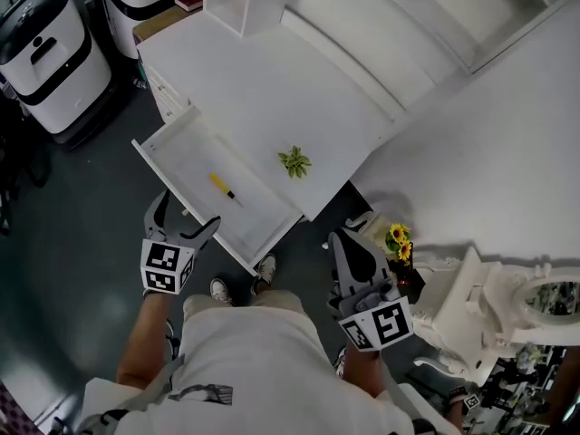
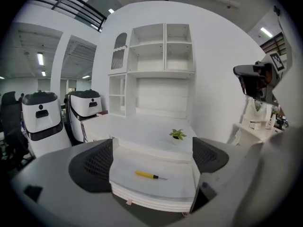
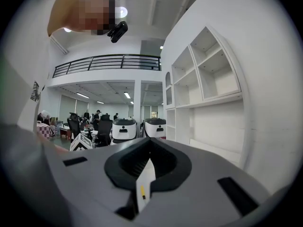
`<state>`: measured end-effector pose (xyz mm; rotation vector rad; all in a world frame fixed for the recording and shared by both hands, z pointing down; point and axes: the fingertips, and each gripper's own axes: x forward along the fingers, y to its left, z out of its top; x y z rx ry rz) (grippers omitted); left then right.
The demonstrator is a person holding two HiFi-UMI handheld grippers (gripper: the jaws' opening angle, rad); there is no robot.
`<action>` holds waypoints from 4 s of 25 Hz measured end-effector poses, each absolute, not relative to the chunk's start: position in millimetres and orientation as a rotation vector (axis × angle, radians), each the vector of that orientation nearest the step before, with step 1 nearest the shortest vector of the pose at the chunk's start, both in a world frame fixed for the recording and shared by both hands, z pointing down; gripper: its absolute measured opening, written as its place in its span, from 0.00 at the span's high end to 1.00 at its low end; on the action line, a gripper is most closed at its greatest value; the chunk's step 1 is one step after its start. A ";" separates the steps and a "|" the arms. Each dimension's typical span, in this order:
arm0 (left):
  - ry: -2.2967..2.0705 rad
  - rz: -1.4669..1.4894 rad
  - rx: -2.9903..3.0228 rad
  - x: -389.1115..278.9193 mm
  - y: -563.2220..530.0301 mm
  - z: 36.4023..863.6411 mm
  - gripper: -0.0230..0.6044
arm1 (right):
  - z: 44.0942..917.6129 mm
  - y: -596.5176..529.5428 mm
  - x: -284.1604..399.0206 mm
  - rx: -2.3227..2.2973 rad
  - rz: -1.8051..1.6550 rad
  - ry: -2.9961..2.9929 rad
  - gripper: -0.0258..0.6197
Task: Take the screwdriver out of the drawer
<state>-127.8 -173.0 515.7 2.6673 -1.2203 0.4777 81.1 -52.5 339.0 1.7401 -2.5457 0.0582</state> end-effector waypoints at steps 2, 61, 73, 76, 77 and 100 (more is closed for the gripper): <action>-1.249 0.511 2.626 -117.5 -185.5 524.8 0.13 | 333.5 -68.0 94.0 1.731 0.048 -2.572 0.95; -1.404 0.807 1.555 -56.3 -294.4 827.7 0.79 | 426.6 -153.8 231.7 1.566 0.318 -2.490 0.95; -1.412 0.638 1.615 -65.9 -292.9 794.3 0.83 | 422.6 -159.1 216.9 1.501 0.298 -2.584 0.95; -1.422 0.591 1.633 -71.4 -292.8 777.2 0.83 | 416.1 -160.6 206.7 1.477 0.275 -2.618 0.95; -1.427 0.569 1.637 -73.6 -292.9 771.0 0.83 | 414.2 -160.5 203.5 1.470 0.268 -2.627 0.95; -1.517 0.336 1.867 -117.5 -267.6 627.6 0.83 | 368.0 -142.1 149.3 1.411 0.096 -2.752 0.95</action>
